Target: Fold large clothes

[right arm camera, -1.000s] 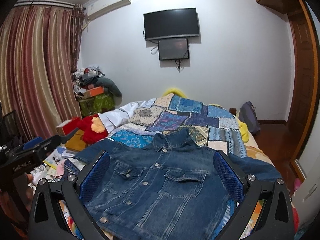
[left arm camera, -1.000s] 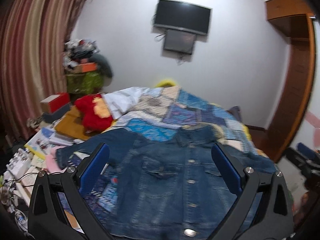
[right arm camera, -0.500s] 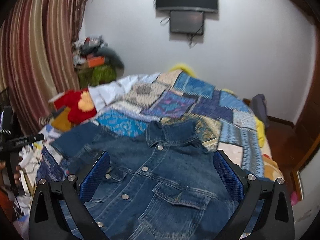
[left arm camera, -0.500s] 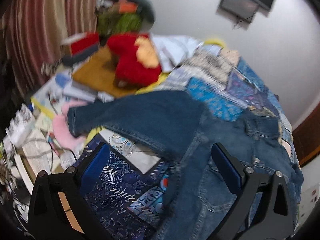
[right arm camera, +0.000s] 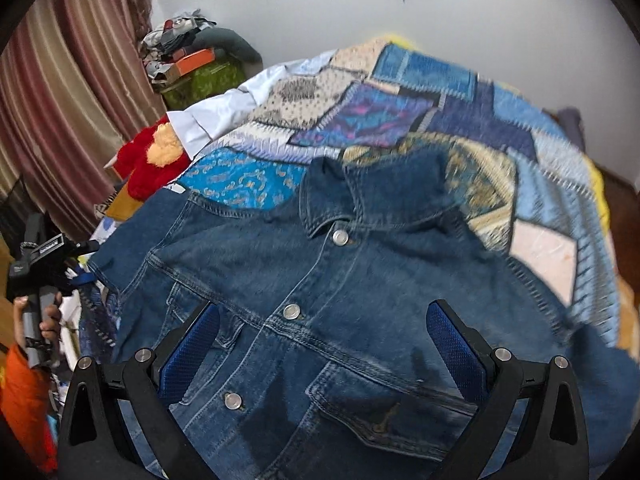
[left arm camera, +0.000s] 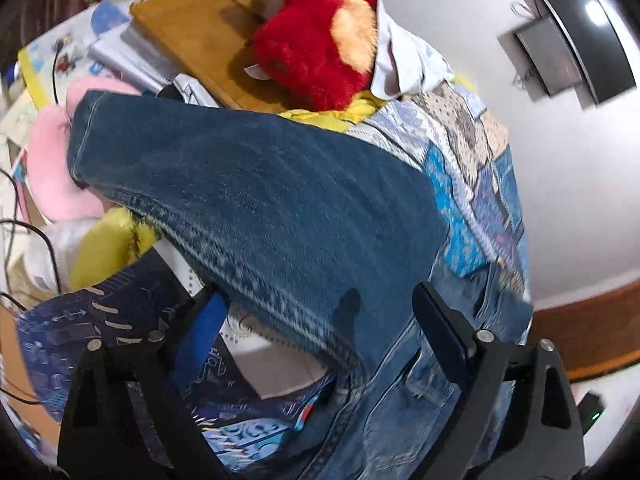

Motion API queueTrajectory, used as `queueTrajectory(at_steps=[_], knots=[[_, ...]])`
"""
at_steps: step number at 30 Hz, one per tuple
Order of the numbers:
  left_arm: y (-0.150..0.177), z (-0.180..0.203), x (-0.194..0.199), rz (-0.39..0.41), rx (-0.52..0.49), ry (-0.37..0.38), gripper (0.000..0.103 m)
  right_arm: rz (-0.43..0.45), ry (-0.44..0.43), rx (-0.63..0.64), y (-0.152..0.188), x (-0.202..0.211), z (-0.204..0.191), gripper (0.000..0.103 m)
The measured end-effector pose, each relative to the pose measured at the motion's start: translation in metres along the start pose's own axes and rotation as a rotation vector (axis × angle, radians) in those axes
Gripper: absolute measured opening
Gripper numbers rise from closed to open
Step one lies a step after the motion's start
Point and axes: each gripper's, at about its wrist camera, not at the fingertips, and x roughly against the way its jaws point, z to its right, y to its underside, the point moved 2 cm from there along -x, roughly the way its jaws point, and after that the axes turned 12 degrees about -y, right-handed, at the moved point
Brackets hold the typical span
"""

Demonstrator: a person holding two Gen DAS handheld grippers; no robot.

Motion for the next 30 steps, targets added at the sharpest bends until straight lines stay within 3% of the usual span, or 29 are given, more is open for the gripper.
queueTrajectory(at_steps=[1, 2, 3, 5, 8, 13, 16, 19, 24, 28, 30], knots=[[-0.002, -0.001, 0.0, 0.008, 0.015, -0.011, 0.081, -0.006, -0.015, -0.014, 0.001, -0.004, 0.003, 0.103], [-0.005, -0.001, -0.001, 0.021, 0.014, -0.022, 0.067, -0.011, -0.026, -0.028, 0.002, -0.006, 0.005, 0.103], [-0.008, 0.0, 0.0, 0.048, 0.004, -0.059, 0.06, -0.017, -0.033, -0.037, 0.003, -0.007, 0.007, 0.103], [-0.013, 0.003, 0.002, 0.089, -0.016, -0.16, 0.035, -0.034, -0.045, -0.049, 0.004, -0.011, 0.009, 0.103], [-0.015, 0.014, 0.007, 0.137, -0.074, -0.262, 0.025, -0.055, -0.039, -0.048, 0.006, -0.009, 0.009, 0.103], [0.003, 0.059, 0.032, 0.313, -0.261, -0.408, 0.013, -0.044, -0.015, -0.05, 0.008, 0.01, 0.013, 0.103], [0.016, 0.09, 0.051, 0.41, -0.35, -0.411, 0.012, -0.019, -0.003, -0.057, 0.008, 0.029, 0.015, 0.103], [0.028, 0.118, 0.068, 0.45, -0.407, -0.35, 0.011, 0.006, 0.01, -0.06, 0.008, 0.048, 0.016, 0.103], [0.04, 0.142, 0.066, 0.422, -0.421, -0.265, 0.008, 0.061, 0.025, -0.045, 0.008, 0.083, 0.012, 0.103], [0.074, 0.164, 0.057, 0.419, -0.536, -0.242, 0.008, 0.086, 0.028, -0.036, 0.013, 0.102, 0.007, 0.103], [0.091, 0.171, 0.049, 0.368, -0.577, -0.181, 0.008, 0.086, 0.034, -0.03, 0.016, 0.106, 0.006, 0.103]])
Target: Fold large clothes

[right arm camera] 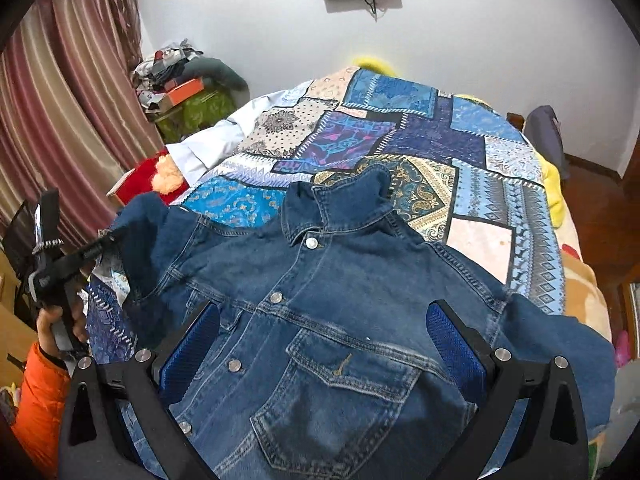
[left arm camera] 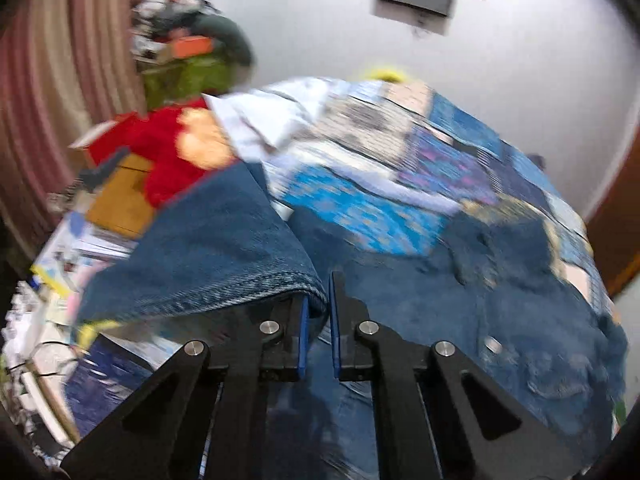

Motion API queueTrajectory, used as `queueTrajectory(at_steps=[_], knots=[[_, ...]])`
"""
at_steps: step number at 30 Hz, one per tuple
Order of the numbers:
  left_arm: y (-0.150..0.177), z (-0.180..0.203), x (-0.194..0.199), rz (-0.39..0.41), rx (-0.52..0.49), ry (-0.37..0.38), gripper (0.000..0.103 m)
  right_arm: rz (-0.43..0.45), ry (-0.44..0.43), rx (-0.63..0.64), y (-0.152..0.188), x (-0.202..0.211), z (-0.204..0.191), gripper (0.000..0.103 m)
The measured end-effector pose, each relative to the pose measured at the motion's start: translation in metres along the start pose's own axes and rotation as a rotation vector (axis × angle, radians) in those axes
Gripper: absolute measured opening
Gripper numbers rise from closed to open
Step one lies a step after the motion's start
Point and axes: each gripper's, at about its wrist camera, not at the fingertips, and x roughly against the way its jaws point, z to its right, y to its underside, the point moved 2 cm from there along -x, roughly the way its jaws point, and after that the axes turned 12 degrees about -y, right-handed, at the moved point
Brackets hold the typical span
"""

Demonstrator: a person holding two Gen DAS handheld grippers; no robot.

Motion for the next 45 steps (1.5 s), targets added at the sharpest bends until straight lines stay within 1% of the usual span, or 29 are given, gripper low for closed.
queueTrajectory(at_steps=[4, 6, 7, 10, 11, 12, 14, 15, 16, 17, 18, 19, 20, 21, 23, 24, 26, 27, 31, 34, 36, 37, 38, 39, 41, 42, 43, 44, 45], knots=[[0.024, 0.023, -0.017, -0.091, -0.042, 0.075, 0.008, -0.005, 0.004, 0.006, 0.006, 0.005, -0.004, 0.103], [0.035, 0.028, -0.036, -0.171, -0.031, 0.128, 0.008, -0.004, 0.002, 0.008, 0.01, 0.008, -0.006, 0.103], [0.042, 0.028, -0.05, -0.229, -0.021, 0.149, 0.008, -0.003, 0.001, 0.009, 0.011, 0.01, -0.008, 0.103], [0.062, 0.033, -0.081, -0.337, -0.015, 0.17, 0.008, 0.003, 0.0, 0.013, 0.013, 0.015, -0.01, 0.103], [0.069, 0.034, -0.091, -0.369, -0.015, 0.164, 0.008, 0.007, 0.001, 0.015, 0.014, 0.018, -0.012, 0.103], [0.073, 0.03, -0.1, -0.399, -0.012, 0.138, 0.008, 0.011, 0.002, 0.018, 0.014, 0.02, -0.013, 0.103], [0.074, 0.019, -0.103, -0.4, 0.015, 0.11, 0.008, 0.018, 0.007, 0.024, 0.015, 0.025, -0.015, 0.103], [0.07, 0.012, -0.099, -0.392, 0.041, 0.12, 0.008, 0.021, 0.009, 0.027, 0.016, 0.027, -0.015, 0.103], [0.067, 0.005, -0.093, -0.382, 0.068, 0.144, 0.016, 0.025, 0.013, 0.03, 0.016, 0.03, -0.015, 0.103], [0.065, -0.001, -0.088, -0.374, 0.086, 0.16, 0.029, 0.027, 0.016, 0.032, 0.016, 0.031, -0.014, 0.103], [0.058, -0.013, -0.077, -0.349, 0.116, 0.179, 0.04, 0.028, 0.019, 0.034, 0.016, 0.032, -0.014, 0.103], [0.055, -0.021, -0.068, -0.323, 0.132, 0.182, 0.06, 0.026, 0.022, 0.033, 0.016, 0.031, -0.013, 0.103], [0.049, -0.032, -0.054, -0.272, 0.155, 0.198, 0.067, 0.024, 0.023, 0.032, 0.016, 0.03, -0.012, 0.103], [0.046, -0.038, -0.046, -0.246, 0.166, 0.211, 0.068, 0.021, 0.022, 0.03, 0.015, 0.028, -0.011, 0.103], [0.037, -0.058, -0.03, -0.202, 0.198, 0.231, 0.075, 0.015, 0.015, 0.024, 0.015, 0.022, -0.01, 0.103], [0.032, -0.071, -0.024, -0.184, 0.234, 0.243, 0.077, 0.011, 0.011, 0.021, 0.015, 0.019, -0.01, 0.103], [0.025, -0.092, -0.024, -0.169, 0.302, 0.251, 0.084, 0.003, 0.001, 0.018, 0.015, 0.012, -0.01, 0.103], [0.018, -0.097, -0.028, -0.169, 0.326, 0.254, 0.084, -0.002, -0.005, 0.017, 0.015, 0.007, -0.012, 0.103], [0.011, -0.127, -0.065, -0.233, 0.445, 0.253, 0.084, -0.019, -0.023, 0.027, 0.015, -0.008, -0.018, 0.103], [0.0, -0.131, -0.092, -0.271, 0.487, 0.273, 0.081, -0.031, -0.023, 0.034, 0.014, -0.017, -0.019, 0.103], [-0.013, -0.138, -0.103, -0.267, 0.491, 0.244, 0.079, -0.038, -0.022, 0.031, 0.014, -0.022, -0.017, 0.103], [-0.016, -0.136, -0.105, -0.257, 0.481, 0.218, 0.073, -0.042, -0.019, 0.027, 0.015, -0.024, -0.015, 0.103], [-0.024, -0.135, -0.111, -0.246, 0.463, 0.166, 0.064, -0.045, -0.018, 0.021, 0.015, -0.025, -0.013, 0.103], [-0.034, -0.133, -0.116, -0.241, 0.438, 0.094, 0.058, -0.047, -0.017, 0.014, 0.015, -0.026, -0.011, 0.103], [-0.047, -0.129, -0.121, -0.221, 0.382, -0.018, 0.023, -0.049, -0.012, 0.001, 0.015, -0.028, -0.005, 0.103], [-0.055, -0.125, -0.122, -0.202, 0.335, -0.082, 0.017, -0.048, -0.009, -0.004, 0.015, -0.027, -0.002, 0.103], [-0.065, -0.12, -0.121, -0.18, 0.28, -0.139, 0.008, -0.047, -0.005, -0.009, 0.016, -0.026, 0.001, 0.103], [-0.072, -0.114, -0.117, -0.15, 0.242, -0.179, 0.002, -0.045, -0.001, -0.013, 0.016, -0.025, 0.003, 0.103], [-0.079, -0.109, -0.109, -0.108, 0.204, -0.209, 0.002, -0.042, 0.003, -0.019, 0.015, -0.023, 0.006, 0.103]])
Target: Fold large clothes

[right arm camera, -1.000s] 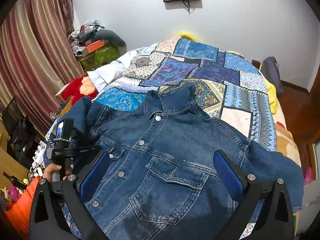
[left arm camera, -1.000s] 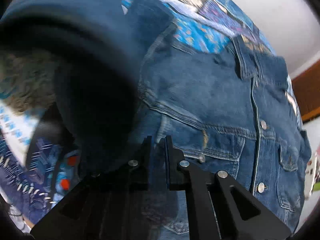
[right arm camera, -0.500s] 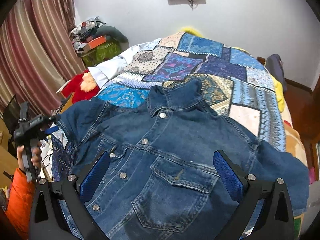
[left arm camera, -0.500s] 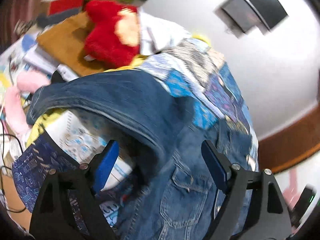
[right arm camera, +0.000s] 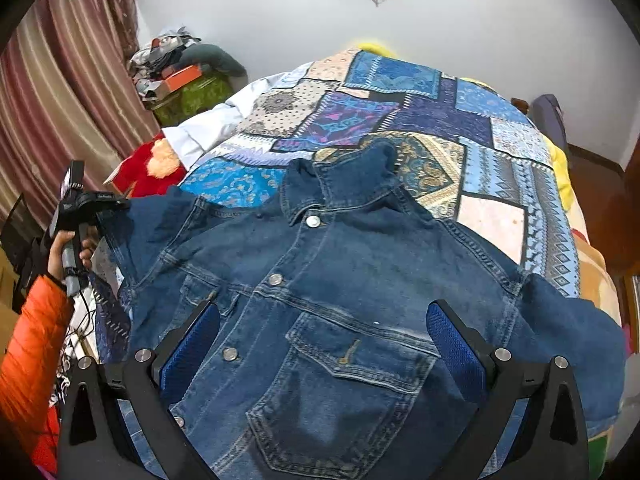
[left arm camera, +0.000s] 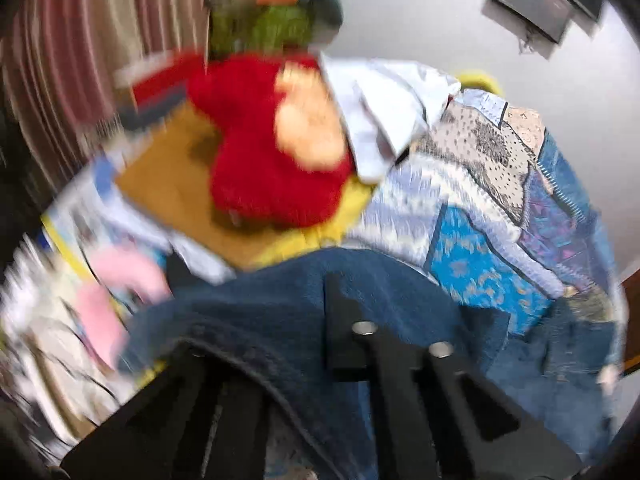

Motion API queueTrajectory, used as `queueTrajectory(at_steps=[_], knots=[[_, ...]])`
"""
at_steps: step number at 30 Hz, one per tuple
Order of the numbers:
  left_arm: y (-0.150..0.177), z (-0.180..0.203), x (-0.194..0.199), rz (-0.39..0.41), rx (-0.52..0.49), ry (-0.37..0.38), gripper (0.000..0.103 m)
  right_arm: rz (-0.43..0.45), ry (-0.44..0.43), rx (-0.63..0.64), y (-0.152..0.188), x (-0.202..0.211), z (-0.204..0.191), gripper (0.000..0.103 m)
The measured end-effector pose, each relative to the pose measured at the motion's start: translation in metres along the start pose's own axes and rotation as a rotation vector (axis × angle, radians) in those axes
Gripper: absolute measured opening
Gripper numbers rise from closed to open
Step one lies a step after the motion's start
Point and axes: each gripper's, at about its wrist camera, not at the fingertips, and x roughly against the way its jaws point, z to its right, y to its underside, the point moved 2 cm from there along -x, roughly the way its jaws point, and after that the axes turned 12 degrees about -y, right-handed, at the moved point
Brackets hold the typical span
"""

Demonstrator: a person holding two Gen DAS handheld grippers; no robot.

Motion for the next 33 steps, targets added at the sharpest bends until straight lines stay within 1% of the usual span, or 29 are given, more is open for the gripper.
queueTrajectory(at_steps=[2, 4, 5, 6, 7, 8, 9, 10, 11, 12, 13, 14, 15, 16, 18, 19, 20, 21, 23, 25, 26, 27, 28, 29, 30, 31, 33], knots=[[-0.006, 0.017, 0.033, 0.124, -0.056, -0.027, 0.002, 0.009, 0.006, -0.009, 0.0, 0.004, 0.006, 0.103], [-0.005, 0.043, 0.076, 0.268, -0.126, -0.032, 0.002, 0.022, 0.013, -0.021, -0.001, 0.01, 0.011, 0.103], [0.002, 0.063, 0.099, 0.346, -0.178, -0.016, 0.002, 0.028, 0.017, -0.028, -0.001, 0.013, 0.014, 0.103], [0.011, 0.083, 0.117, 0.408, -0.237, 0.001, 0.002, 0.035, 0.019, -0.036, -0.001, 0.016, 0.016, 0.103], [0.02, 0.099, 0.13, 0.446, -0.288, 0.022, 0.002, 0.042, 0.019, -0.044, -0.001, 0.02, 0.018, 0.103], [0.034, 0.12, 0.144, 0.469, -0.353, 0.059, 0.002, 0.049, 0.017, -0.05, -0.002, 0.023, 0.019, 0.103], [0.047, 0.138, 0.151, 0.459, -0.403, 0.098, 0.002, 0.057, 0.013, -0.053, -0.002, 0.028, 0.019, 0.103], [0.058, 0.153, 0.152, 0.431, -0.438, 0.134, 0.002, 0.063, 0.011, -0.052, -0.002, 0.031, 0.019, 0.103], [0.073, 0.17, 0.149, 0.374, -0.479, 0.178, 0.003, 0.072, 0.011, -0.047, -0.001, 0.037, 0.017, 0.103], [0.082, 0.182, 0.143, 0.326, -0.5, 0.205, 0.003, 0.078, 0.01, -0.042, 0.0, 0.041, 0.016, 0.103], [0.1, 0.197, 0.13, 0.241, -0.537, 0.237, 0.007, 0.086, 0.009, -0.036, 0.001, 0.045, 0.014, 0.103], [0.118, 0.21, 0.113, 0.138, -0.58, 0.266, 0.009, 0.094, 0.007, -0.03, 0.003, 0.052, 0.013, 0.103], [0.136, 0.221, 0.096, 0.035, -0.608, 0.284, 0.01, 0.101, 0.006, -0.026, 0.005, 0.056, 0.011, 0.103], [0.152, 0.226, 0.08, -0.067, -0.622, 0.302, 0.014, 0.105, 0.006, -0.023, 0.007, 0.06, 0.01, 0.103], [0.179, 0.226, 0.056, -0.241, -0.608, 0.335, 0.018, 0.114, 0.007, -0.018, 0.011, 0.07, 0.01, 0.103], [0.188, 0.225, 0.052, -0.295, -0.591, 0.345, 0.021, 0.12, 0.009, -0.017, 0.014, 0.076, 0.01, 0.103], [0.193, 0.219, 0.05, -0.314, -0.56, 0.354, 0.024, 0.124, 0.012, -0.015, 0.016, 0.081, 0.011, 0.103], [0.194, 0.213, 0.053, -0.309, -0.546, 0.363, 0.028, 0.128, 0.015, -0.014, 0.018, 0.085, 0.012, 0.103], [0.186, 0.192, 0.06, -0.315, -0.499, 0.385, 0.049, 0.133, 0.023, -0.015, 0.022, 0.092, 0.017, 0.103], [0.168, 0.168, 0.069, -0.305, -0.436, 0.43, 0.061, 0.134, 0.031, -0.024, 0.025, 0.097, 0.023, 0.103], [0.16, 0.159, 0.072, -0.293, -0.415, 0.437, 0.066, 0.134, 0.032, -0.029, 0.026, 0.097, 0.025, 0.103], [0.149, 0.148, 0.076, -0.272, -0.386, 0.438, 0.068, 0.133, 0.034, -0.034, 0.027, 0.097, 0.028, 0.103], [0.138, 0.136, 0.079, -0.251, -0.355, 0.433, 0.073, 0.133, 0.037, -0.042, 0.027, 0.096, 0.031, 0.103], [0.123, 0.121, 0.076, -0.229, -0.312, 0.415, 0.076, 0.133, 0.037, -0.049, 0.028, 0.095, 0.034, 0.103], [0.113, 0.113, 0.072, -0.218, -0.277, 0.396, 0.076, 0.132, 0.036, -0.059, 0.029, 0.094, 0.037, 0.103], [0.105, 0.105, 0.065, -0.222, -0.248, 0.384, 0.076, 0.131, 0.034, -0.068, 0.03, 0.092, 0.039, 0.103], [0.091, 0.089, 0.046, -0.267, -0.173, 0.382, 0.076, 0.13, 0.026, -0.084, 0.031, 0.088, 0.043, 0.103]])
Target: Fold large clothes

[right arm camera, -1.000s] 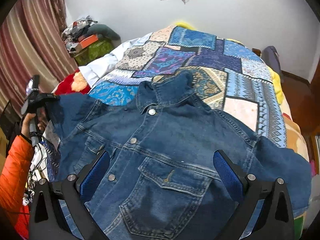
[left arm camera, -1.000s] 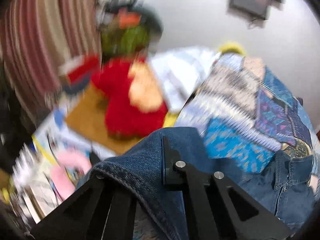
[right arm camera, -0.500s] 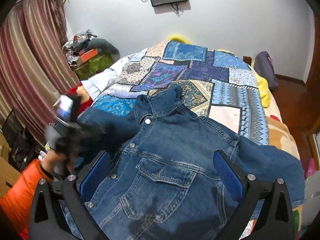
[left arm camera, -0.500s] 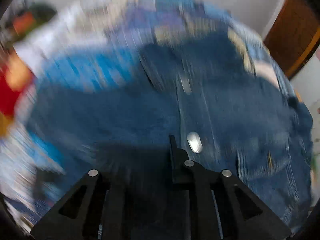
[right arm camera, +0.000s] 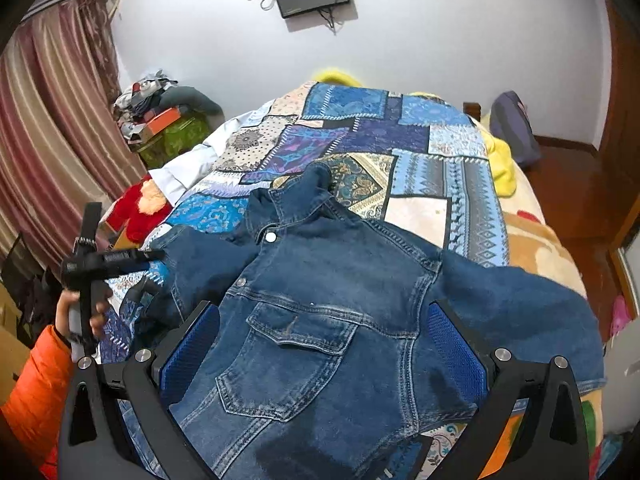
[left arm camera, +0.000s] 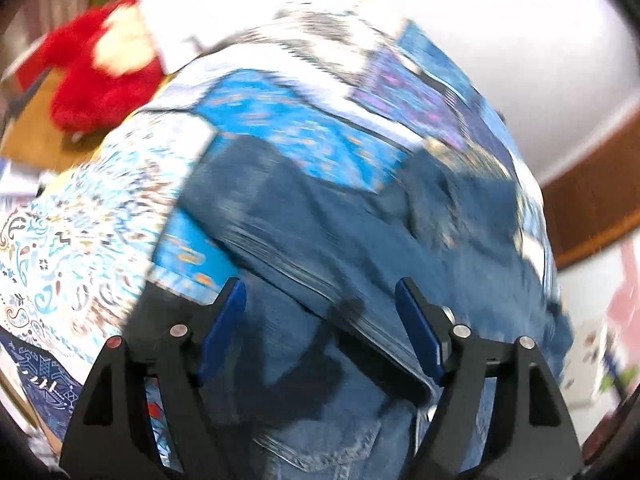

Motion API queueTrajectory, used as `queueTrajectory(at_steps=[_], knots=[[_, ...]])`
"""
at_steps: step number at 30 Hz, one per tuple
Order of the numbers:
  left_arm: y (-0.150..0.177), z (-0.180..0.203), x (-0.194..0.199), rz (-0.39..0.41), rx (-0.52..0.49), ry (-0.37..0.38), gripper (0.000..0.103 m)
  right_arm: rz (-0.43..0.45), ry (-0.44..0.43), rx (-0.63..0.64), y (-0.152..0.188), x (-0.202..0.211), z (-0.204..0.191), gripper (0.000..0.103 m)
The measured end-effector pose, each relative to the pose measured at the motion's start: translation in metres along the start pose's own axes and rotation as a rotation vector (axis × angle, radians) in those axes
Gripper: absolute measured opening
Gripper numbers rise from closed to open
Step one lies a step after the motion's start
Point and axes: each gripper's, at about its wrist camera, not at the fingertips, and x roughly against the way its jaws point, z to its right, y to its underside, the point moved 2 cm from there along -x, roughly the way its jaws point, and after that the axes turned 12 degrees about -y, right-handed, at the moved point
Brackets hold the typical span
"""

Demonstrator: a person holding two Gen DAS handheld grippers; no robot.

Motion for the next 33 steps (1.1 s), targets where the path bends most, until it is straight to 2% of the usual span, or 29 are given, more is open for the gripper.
queueTrajectory(at_steps=[3, 6, 9, 10, 11, 12, 13, 15, 18, 21, 24, 29, 31, 33], knots=[[-0.009, -0.023, -0.022, -0.056, 0.104, 0.029, 0.076, -0.005, -0.002, -0.01, 0.001, -0.006, 0.003, 0.103], [-0.022, -0.024, -0.043, -0.075, 0.147, 0.02, 0.076, -0.011, 0.004, -0.016, 0.0, -0.01, 0.007, 0.103], [-0.037, -0.017, -0.063, -0.059, 0.156, 0.013, 0.066, -0.015, 0.012, -0.03, -0.001, -0.014, 0.012, 0.103], [-0.038, -0.016, -0.065, -0.051, 0.155, -0.001, 0.056, -0.016, 0.017, -0.034, -0.002, -0.015, 0.014, 0.103], [-0.043, -0.011, -0.069, -0.034, 0.142, -0.048, 0.037, -0.017, 0.023, -0.037, -0.003, -0.016, 0.017, 0.103], [-0.047, -0.008, -0.073, -0.026, 0.127, -0.094, 0.024, -0.018, 0.027, -0.042, -0.003, -0.017, 0.019, 0.103], [-0.051, -0.001, -0.075, -0.015, 0.081, -0.161, 0.022, -0.02, 0.03, -0.048, -0.003, -0.018, 0.022, 0.103], [-0.055, 0.009, -0.065, 0.036, 0.015, -0.225, 0.019, -0.023, 0.036, -0.057, -0.003, -0.019, 0.027, 0.103], [-0.057, 0.052, -0.027, 0.179, -0.132, -0.263, 0.018, -0.021, 0.043, -0.064, -0.002, -0.018, 0.033, 0.103], [-0.052, 0.113, 0.034, 0.348, -0.293, -0.239, 0.018, -0.022, 0.052, -0.071, -0.002, -0.017, 0.039, 0.103], [-0.041, 0.172, 0.087, 0.45, -0.394, -0.132, 0.018, -0.017, 0.045, -0.085, -0.003, -0.015, 0.042, 0.103], [-0.014, 0.259, 0.132, 0.496, -0.514, 0.043, 0.018, 0.018, 0.031, -0.081, -0.005, 0.002, 0.04, 0.103], [0.006, 0.292, 0.131, 0.496, -0.579, 0.062, 0.018, 0.038, 0.033, -0.077, -0.006, 0.014, 0.04, 0.103], [0.03, 0.314, 0.117, 0.481, -0.646, 0.048, 0.018, 0.054, 0.039, -0.075, -0.005, 0.025, 0.04, 0.103]])
